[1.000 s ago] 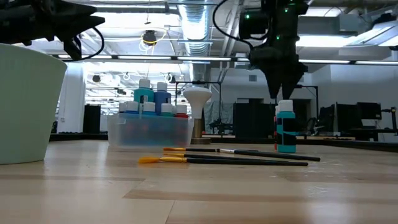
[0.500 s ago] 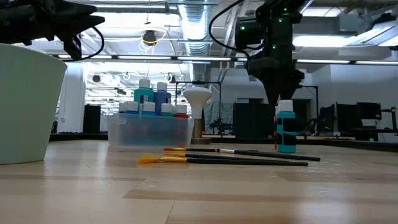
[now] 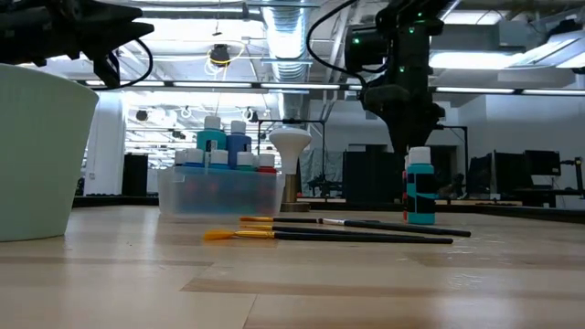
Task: Pick & Place Paint Supplies
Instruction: Put the small red bottle into the white bin, then put the small light blue bottle into the white bin
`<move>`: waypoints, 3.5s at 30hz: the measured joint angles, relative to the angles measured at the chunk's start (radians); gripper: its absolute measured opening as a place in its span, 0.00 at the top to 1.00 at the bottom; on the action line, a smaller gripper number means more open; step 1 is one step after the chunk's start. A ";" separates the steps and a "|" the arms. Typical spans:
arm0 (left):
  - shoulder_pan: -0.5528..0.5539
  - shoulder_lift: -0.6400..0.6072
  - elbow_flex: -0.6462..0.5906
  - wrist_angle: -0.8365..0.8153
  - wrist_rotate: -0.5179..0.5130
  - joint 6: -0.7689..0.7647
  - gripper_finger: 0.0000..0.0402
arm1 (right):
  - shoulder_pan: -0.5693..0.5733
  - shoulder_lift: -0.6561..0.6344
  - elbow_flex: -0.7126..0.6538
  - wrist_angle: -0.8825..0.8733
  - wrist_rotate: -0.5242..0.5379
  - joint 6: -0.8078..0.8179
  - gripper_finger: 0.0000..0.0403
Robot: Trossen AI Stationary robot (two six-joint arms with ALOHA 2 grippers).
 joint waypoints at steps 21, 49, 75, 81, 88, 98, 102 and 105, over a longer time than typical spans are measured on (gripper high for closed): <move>0.000 0.000 0.000 0.008 0.000 0.000 1.00 | 0.007 -0.040 -0.107 0.067 -0.029 -0.016 0.74; 0.000 0.004 0.000 0.020 0.000 0.000 1.00 | 0.129 0.237 0.687 -0.017 -0.024 -0.086 0.73; 0.000 0.069 -0.001 0.034 0.000 0.000 1.00 | 0.171 0.692 1.055 -0.005 -0.053 -0.121 0.73; 0.000 0.083 -0.001 0.039 0.000 0.000 1.00 | 0.169 0.708 1.054 -0.026 -0.050 -0.120 0.73; 0.000 0.099 -0.001 0.036 0.000 0.000 1.00 | 0.169 0.727 1.053 -0.013 -0.049 -0.120 0.69; 0.000 0.098 -0.001 0.043 0.000 0.000 1.00 | 0.171 0.726 1.053 0.023 -0.053 -0.127 0.45; 0.000 0.097 -0.001 0.044 0.000 0.000 1.00 | 0.171 0.719 1.053 0.020 -0.054 -0.128 0.45; 0.000 0.097 -0.001 0.044 0.000 0.000 1.00 | 0.175 0.688 1.061 -0.027 -0.054 -0.129 0.46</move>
